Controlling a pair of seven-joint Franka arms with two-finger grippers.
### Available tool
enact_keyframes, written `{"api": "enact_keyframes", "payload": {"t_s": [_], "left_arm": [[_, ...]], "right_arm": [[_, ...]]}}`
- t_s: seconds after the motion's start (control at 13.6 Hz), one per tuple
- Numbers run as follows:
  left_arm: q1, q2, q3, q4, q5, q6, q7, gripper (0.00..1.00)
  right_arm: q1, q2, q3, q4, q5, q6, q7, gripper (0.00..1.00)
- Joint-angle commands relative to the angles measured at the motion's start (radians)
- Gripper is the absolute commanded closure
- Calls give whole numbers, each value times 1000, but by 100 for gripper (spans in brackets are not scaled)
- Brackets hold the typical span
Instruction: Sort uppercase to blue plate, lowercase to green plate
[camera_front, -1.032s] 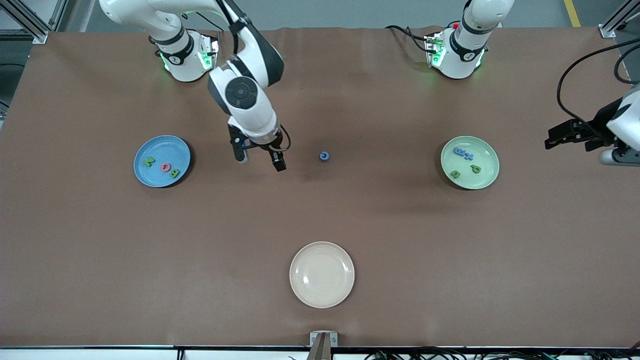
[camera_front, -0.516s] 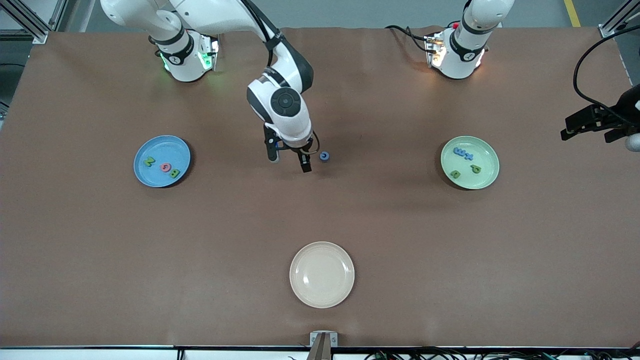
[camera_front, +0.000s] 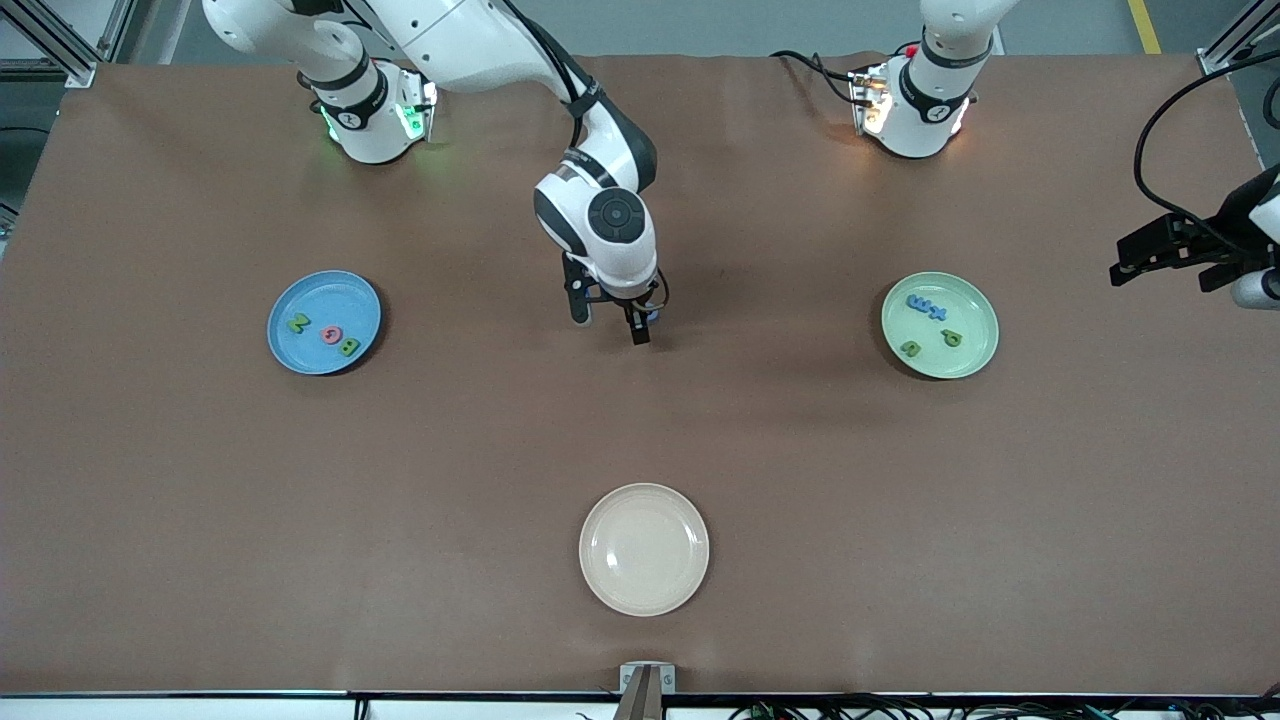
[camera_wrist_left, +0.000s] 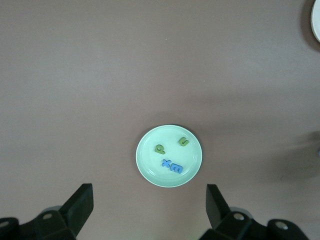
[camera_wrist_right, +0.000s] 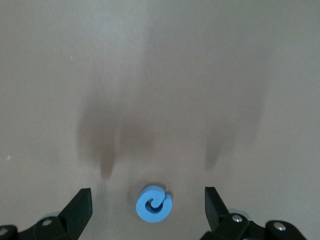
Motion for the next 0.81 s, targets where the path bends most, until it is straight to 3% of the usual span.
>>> {"api": "enact_keyframes", "payload": {"t_s": [0.0, 0.15, 0.29, 0.74], "left_arm": [[-279, -23, 275, 5, -17, -14, 0, 1], [-470, -26, 464, 5, -18, -15, 0, 1], [-582, -34, 577, 5, -18, -17, 0, 1], [-605, -37, 603, 5, -20, -17, 0, 1]], "right_arm": [[25, 25, -10, 30, -19, 11, 39, 2], [32, 27, -10, 30, -19, 14, 39, 3], [43, 27, -14, 29, -19, 19, 43, 3], [55, 54, -17, 30, -20, 50, 45, 3]]}}
